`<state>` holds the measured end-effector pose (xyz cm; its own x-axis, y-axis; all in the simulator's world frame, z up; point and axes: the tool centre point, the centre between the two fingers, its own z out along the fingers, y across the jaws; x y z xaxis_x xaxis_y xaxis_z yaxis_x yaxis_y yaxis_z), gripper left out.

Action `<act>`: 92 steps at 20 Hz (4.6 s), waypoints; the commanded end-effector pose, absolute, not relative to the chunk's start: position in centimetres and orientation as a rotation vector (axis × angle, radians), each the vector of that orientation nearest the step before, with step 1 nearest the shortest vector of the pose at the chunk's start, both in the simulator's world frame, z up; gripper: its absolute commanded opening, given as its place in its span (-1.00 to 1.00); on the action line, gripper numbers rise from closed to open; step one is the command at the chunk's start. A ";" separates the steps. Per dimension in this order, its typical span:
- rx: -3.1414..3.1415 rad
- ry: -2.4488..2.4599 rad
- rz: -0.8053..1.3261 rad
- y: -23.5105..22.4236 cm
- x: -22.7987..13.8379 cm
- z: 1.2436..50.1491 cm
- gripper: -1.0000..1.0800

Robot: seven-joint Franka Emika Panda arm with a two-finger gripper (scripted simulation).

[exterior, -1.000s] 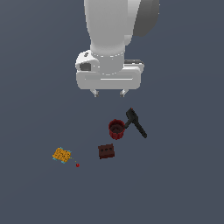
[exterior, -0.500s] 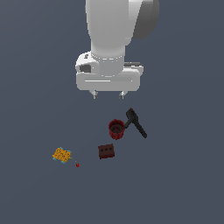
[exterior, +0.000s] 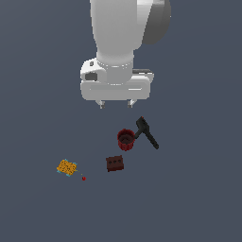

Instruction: Pick up a designated object from a clutter of objects.

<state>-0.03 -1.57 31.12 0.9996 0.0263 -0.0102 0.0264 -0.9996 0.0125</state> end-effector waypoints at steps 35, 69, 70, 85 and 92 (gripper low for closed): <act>2.958 1.031 -0.016 -12.0 9.3 20.0 0.92; 2.565 1.814 0.000 -22.5 12.4 6.7 0.92; 2.562 1.818 0.000 -22.6 12.4 6.7 0.92; 2.559 1.823 0.000 -22.6 12.3 2.4 0.92; 2.558 1.824 0.000 -22.7 12.4 1.5 0.92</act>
<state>12.30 -22.63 1.48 0.3255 0.9455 0.0001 0.9455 -0.3255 -0.0018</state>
